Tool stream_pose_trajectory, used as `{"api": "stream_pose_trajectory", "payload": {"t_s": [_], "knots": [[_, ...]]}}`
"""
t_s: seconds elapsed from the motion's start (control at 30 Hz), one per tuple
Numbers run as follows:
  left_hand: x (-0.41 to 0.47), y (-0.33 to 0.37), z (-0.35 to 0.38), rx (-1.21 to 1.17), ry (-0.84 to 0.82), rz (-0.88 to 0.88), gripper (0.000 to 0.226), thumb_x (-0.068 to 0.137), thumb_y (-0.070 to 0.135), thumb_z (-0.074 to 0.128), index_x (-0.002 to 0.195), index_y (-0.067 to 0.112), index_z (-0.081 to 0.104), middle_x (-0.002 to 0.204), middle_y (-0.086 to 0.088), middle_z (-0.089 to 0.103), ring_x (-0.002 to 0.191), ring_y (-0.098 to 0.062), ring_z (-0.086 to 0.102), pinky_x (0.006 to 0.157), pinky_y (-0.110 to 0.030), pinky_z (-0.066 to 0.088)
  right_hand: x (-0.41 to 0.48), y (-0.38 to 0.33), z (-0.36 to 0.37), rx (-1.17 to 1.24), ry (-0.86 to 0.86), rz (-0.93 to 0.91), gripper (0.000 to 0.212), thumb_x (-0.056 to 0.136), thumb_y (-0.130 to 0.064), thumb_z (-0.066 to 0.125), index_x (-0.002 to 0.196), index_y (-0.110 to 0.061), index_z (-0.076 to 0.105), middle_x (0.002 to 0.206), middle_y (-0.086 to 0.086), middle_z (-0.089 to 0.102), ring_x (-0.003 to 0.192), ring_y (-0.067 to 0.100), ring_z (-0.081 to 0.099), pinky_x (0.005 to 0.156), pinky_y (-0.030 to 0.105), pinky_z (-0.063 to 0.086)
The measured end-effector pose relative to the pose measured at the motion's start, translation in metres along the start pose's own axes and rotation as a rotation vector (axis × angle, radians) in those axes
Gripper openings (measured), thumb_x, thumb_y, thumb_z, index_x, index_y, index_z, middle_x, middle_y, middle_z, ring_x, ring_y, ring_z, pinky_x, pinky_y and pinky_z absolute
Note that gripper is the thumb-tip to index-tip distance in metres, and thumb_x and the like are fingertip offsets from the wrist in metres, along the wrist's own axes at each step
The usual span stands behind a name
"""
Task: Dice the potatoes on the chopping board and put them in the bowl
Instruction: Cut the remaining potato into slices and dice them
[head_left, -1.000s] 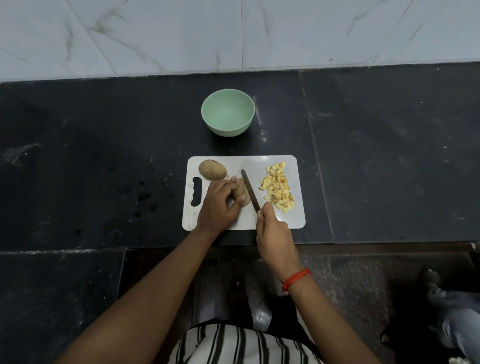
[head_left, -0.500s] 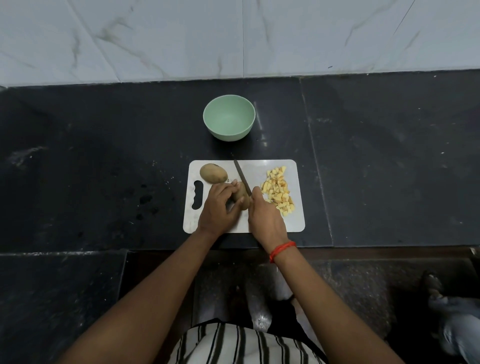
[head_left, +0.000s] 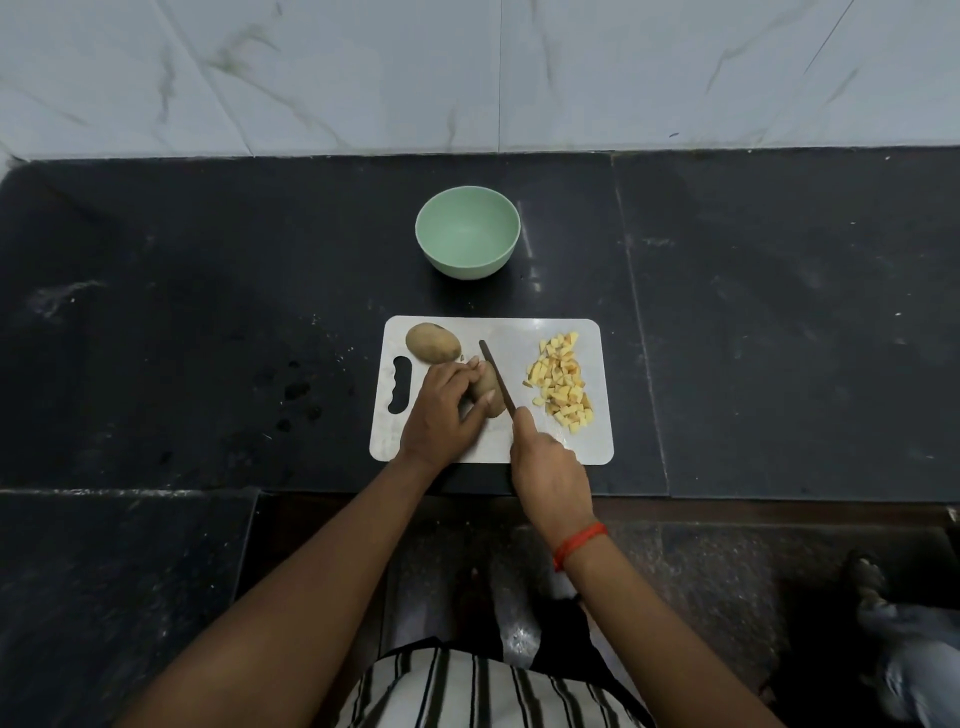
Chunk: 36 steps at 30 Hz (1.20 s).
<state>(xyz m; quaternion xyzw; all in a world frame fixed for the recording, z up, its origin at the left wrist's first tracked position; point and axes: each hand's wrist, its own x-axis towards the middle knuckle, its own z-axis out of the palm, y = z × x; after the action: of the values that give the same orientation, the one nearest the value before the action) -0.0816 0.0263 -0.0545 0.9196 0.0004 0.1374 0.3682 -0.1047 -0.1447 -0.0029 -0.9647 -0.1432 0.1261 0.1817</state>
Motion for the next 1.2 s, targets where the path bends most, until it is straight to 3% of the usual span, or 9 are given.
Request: {"api": "stream_pose_trajectory", "payload": {"t_s": [0.13,0.3,0.4,0.5,0.57,0.67,0.87,1.07,1.2], "knots": [[-0.001,0.0,0.0,0.004,-0.005,-0.009,0.04,0.094,0.034,0.06,0.12,0.004,0.066,0.122,-0.006,0.062,0.123,-0.015,0.05,0.107,-0.009,0.029,-0.026,0.008,0.007,-0.016,-0.02,0.014,0.012,0.103,-0.013,0.032,0.113,-0.02,0.032,0.086,0.009,0.063,0.069,0.036,0.063,0.054,0.038,0.039],[0.0,-0.001,0.0,0.015,-0.01,-0.008,0.036,0.094,0.025,0.067,0.124,0.005,0.065,0.125,-0.005,0.061,0.125,-0.017,0.049,0.108,-0.009,0.027,-0.063,0.022,0.013,-0.001,-0.059,0.056,0.013,0.105,-0.02,0.03,0.118,-0.019,0.033,0.094,0.01,0.062,0.079,0.039,0.066,0.057,0.039,0.039],[0.0,-0.001,-0.001,-0.001,-0.004,-0.009,0.036,0.094,0.023,0.069,0.126,0.006,0.065,0.126,-0.005,0.061,0.126,-0.016,0.048,0.109,-0.017,0.031,-0.088,0.038,0.014,0.093,-0.067,0.08,0.005,0.106,-0.026,0.029,0.109,-0.023,0.031,0.086,0.009,0.06,0.075,0.039,0.064,0.058,0.041,0.044],[0.0,0.0,-0.001,-0.01,-0.007,-0.007,0.035,0.095,0.024,0.069,0.125,0.006,0.065,0.125,-0.004,0.061,0.125,-0.016,0.048,0.109,-0.021,0.034,-0.101,0.041,0.011,0.236,0.006,0.045,0.013,0.107,-0.035,0.029,0.095,-0.029,0.028,0.07,-0.002,0.054,0.064,0.03,0.061,0.053,0.036,0.038],[0.001,-0.001,-0.002,-0.005,-0.007,-0.009,0.035,0.095,0.024,0.069,0.124,0.006,0.065,0.123,-0.004,0.062,0.123,-0.017,0.049,0.107,-0.012,0.03,-0.094,0.031,0.005,0.314,0.094,0.006,0.015,0.107,-0.036,0.03,0.096,-0.026,0.033,0.069,-0.005,0.053,0.06,0.026,0.059,0.051,0.034,0.035],[0.0,0.001,-0.002,-0.008,-0.009,-0.019,0.04,0.095,0.031,0.066,0.126,0.006,0.064,0.123,-0.005,0.062,0.122,-0.017,0.049,0.107,-0.009,0.027,-0.052,0.007,-0.002,0.343,0.208,-0.011,0.017,0.108,-0.031,0.032,0.096,-0.019,0.036,0.069,0.0,0.054,0.061,0.033,0.058,0.051,0.035,0.032],[0.0,0.001,-0.003,-0.019,-0.002,-0.001,0.048,0.095,0.043,0.059,0.123,0.005,0.065,0.123,-0.007,0.064,0.12,-0.018,0.052,0.106,-0.018,0.035,0.027,-0.017,0.002,0.336,0.155,0.041,0.011,0.105,-0.019,0.039,0.113,-0.011,0.039,0.079,0.014,0.064,0.07,0.039,0.061,0.053,0.034,0.032],[0.0,0.0,-0.002,-0.016,0.008,-0.002,0.04,0.096,0.032,0.056,0.123,0.004,0.066,0.121,-0.008,0.065,0.12,-0.021,0.055,0.106,-0.03,0.043,0.025,-0.017,0.008,0.317,0.146,0.026,0.013,0.106,-0.027,0.036,0.105,-0.014,0.037,0.071,0.007,0.055,0.066,0.037,0.058,0.053,0.034,0.029],[0.001,-0.003,0.0,-0.009,0.018,0.017,0.03,0.095,0.02,0.065,0.12,0.004,0.067,0.119,-0.008,0.066,0.117,-0.022,0.056,0.106,-0.032,0.043,0.028,-0.016,0.01,0.263,0.155,0.019,0.016,0.107,-0.026,0.037,0.113,-0.012,0.039,0.079,0.013,0.064,0.067,0.037,0.061,0.053,0.034,0.03]]}}
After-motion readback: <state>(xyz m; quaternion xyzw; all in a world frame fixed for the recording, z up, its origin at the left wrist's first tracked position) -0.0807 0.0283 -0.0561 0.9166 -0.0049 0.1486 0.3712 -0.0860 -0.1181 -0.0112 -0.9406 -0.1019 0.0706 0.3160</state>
